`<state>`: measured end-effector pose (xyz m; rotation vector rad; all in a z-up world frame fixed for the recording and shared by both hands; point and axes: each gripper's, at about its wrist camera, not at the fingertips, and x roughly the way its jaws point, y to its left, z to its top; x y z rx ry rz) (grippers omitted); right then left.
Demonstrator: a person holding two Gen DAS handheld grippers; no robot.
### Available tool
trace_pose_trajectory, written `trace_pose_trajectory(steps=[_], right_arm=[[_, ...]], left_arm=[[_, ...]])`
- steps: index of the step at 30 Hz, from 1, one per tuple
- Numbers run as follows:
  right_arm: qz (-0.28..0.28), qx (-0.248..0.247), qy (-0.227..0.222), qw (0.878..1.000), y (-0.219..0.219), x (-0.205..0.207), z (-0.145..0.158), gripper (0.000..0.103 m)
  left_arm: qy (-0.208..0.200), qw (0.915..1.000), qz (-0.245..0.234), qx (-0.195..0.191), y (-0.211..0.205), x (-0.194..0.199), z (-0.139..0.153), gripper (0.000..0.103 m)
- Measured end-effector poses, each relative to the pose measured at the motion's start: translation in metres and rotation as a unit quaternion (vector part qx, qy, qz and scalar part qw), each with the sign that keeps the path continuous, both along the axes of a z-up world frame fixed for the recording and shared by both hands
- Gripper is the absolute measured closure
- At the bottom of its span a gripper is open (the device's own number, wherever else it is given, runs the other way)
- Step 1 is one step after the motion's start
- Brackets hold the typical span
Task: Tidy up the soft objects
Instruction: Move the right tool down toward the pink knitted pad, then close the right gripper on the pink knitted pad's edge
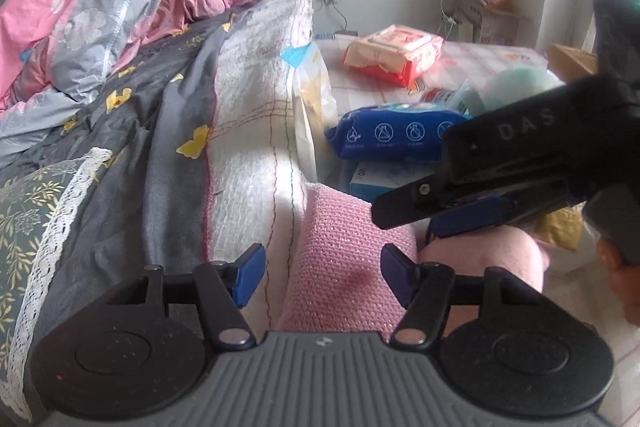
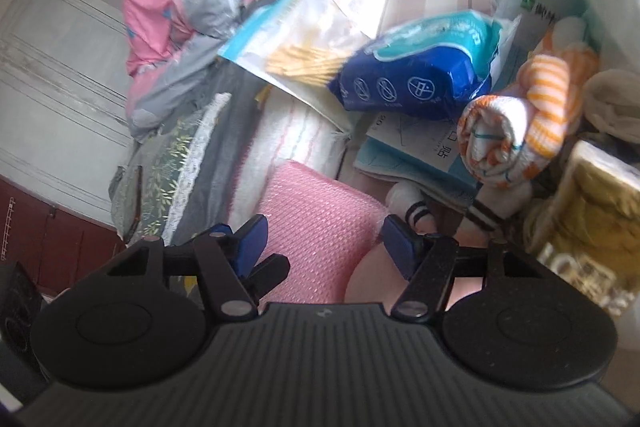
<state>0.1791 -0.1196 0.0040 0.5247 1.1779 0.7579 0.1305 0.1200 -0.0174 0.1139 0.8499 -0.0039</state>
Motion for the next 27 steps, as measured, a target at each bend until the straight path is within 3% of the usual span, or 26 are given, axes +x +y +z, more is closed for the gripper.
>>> trace_pose_trajectory(steps=[1, 5, 9, 11, 14, 17, 21, 24, 27], right_arm=[[0.001, 0.001, 0.010, 1.000, 0.004, 0.006, -0.004, 0.038], [0.012, 0.015, 0.027, 0.999, 0.016, 0.013, -0.012, 0.038], [0.016, 0.048, 0.028, 0.998, 0.020, 0.012, -0.015, 0.038], [0.010, 0.050, 0.029, 0.998, 0.014, 0.014, -0.013, 0.038], [-0.006, 0.042, 0.046, 0.998, 0.008, 0.018, -0.020, 0.038], [-0.001, 0.035, 0.052, 0.998, 0.009, 0.020, -0.024, 0.037], [0.006, 0.023, 0.057, 0.998, 0.015, 0.022, -0.023, 0.033], [0.012, 0.020, 0.064, 0.998, 0.017, 0.024, -0.023, 0.030], [0.027, 0.014, 0.079, 0.996, 0.024, 0.026, -0.024, 0.021]], left_arm=[[0.006, 1.0000, 0.001, -0.003, 0.001, 0.004, -0.003, 0.039], [0.015, 0.9992, 0.012, -0.035, 0.012, 0.009, -0.008, 0.067], [0.004, 0.9976, 0.032, -0.061, 0.026, 0.005, -0.002, 0.082], [-0.002, 0.9975, 0.045, -0.055, 0.030, 0.003, 0.000, 0.102], [0.000, 0.9978, 0.063, -0.022, 0.035, 0.002, -0.003, 0.103], [0.019, 0.9964, 0.072, -0.041, 0.046, 0.001, -0.010, 0.102], [0.004, 0.9962, 0.073, -0.046, 0.047, -0.008, -0.001, 0.101], [-0.008, 0.9959, 0.070, -0.058, 0.046, -0.013, 0.007, 0.094], [-0.017, 0.9958, 0.059, -0.068, 0.042, -0.016, 0.011, 0.086]])
